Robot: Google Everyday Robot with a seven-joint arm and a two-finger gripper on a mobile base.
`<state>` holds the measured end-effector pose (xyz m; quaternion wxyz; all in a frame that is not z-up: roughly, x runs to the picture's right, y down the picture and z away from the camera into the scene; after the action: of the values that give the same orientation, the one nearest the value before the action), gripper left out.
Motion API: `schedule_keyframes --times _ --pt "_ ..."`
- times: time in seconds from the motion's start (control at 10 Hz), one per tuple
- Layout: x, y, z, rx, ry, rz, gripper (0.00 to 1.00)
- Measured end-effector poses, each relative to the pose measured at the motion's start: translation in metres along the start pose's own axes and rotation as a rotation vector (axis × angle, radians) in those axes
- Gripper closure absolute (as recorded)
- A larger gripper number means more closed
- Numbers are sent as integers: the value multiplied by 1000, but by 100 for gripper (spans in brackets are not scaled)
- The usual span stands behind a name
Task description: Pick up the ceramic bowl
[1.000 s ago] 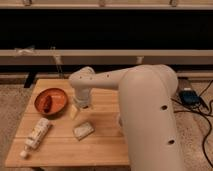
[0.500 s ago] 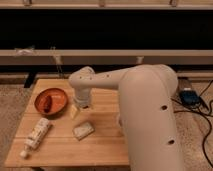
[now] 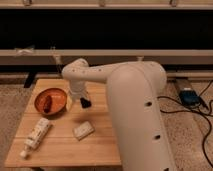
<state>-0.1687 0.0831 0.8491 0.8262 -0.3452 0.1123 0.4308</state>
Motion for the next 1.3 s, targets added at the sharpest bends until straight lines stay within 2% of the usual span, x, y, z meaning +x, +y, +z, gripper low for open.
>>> schedule_keyframes --times 0.3,0.5,0.9,1.3 --pt "-42 10 -2 18 -29 -9 20" --pt "-70 30 3 29 -44 -38 20" --pt "-92 41 24 72 -74 -58 20" --pt "-100 39 47 90 -63 -60 23"
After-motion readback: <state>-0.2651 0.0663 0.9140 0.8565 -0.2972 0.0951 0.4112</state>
